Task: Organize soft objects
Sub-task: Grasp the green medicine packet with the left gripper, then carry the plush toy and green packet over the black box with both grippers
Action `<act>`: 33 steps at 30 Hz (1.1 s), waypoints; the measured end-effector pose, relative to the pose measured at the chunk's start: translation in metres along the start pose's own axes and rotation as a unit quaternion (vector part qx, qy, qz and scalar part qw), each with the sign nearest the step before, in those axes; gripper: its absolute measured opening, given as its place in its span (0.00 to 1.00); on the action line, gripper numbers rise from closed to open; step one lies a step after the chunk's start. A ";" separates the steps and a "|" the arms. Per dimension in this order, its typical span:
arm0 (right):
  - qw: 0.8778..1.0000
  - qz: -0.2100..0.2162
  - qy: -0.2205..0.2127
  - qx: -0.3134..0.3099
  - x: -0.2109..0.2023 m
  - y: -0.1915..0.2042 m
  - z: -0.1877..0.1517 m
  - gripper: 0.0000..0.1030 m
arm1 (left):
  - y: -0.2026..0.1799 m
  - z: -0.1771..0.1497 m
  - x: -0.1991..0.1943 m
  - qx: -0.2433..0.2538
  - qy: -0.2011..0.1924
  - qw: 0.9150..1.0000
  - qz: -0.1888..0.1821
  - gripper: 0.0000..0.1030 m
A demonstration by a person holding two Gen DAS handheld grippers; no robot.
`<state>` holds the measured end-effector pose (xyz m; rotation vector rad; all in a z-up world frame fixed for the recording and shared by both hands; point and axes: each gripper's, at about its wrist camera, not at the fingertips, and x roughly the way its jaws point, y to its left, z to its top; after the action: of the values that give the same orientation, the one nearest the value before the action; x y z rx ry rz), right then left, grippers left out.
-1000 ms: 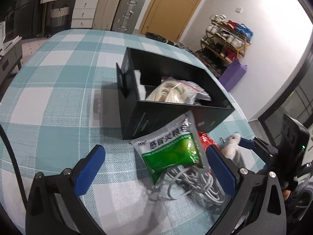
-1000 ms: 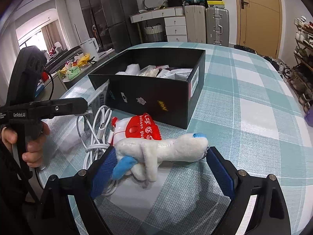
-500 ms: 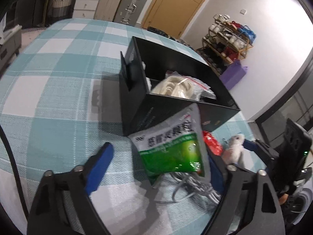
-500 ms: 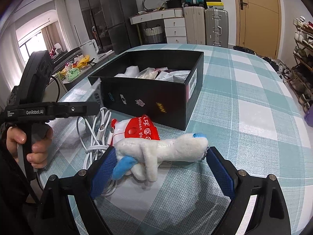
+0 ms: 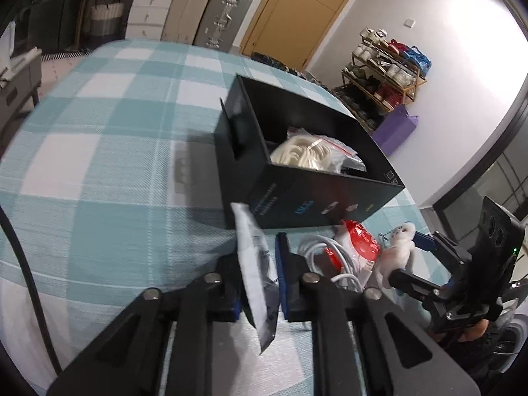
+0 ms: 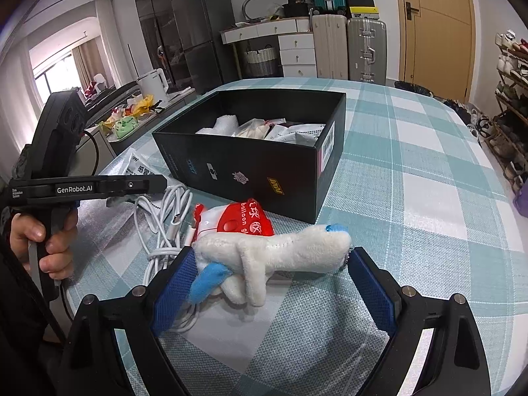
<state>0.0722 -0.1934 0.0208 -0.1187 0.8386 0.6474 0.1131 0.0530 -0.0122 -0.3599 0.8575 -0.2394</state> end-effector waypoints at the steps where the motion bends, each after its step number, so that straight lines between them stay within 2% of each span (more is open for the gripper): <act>1: 1.000 -0.001 -0.001 0.000 -0.001 0.000 0.000 0.90 | 0.000 0.000 -0.002 0.003 -0.003 1.000 0.004 0.05; 11: 1.000 -0.005 -0.028 -0.005 -0.014 0.003 0.005 0.90 | -0.002 0.004 -0.027 0.017 -0.041 0.999 0.020 0.05; 22: 0.997 -0.012 -0.081 -0.013 -0.040 0.007 0.020 0.90 | -0.026 0.013 -0.058 0.060 -0.096 0.993 0.027 0.05; 33: 0.993 -0.010 -0.110 -0.031 -0.046 0.013 0.045 0.90 | -0.051 0.034 -0.057 0.096 -0.115 0.988 0.037 0.05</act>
<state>0.0715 -0.1898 0.0866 -0.1090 0.6050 0.6547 0.1000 0.0334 0.0682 -0.1716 0.6136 -0.2050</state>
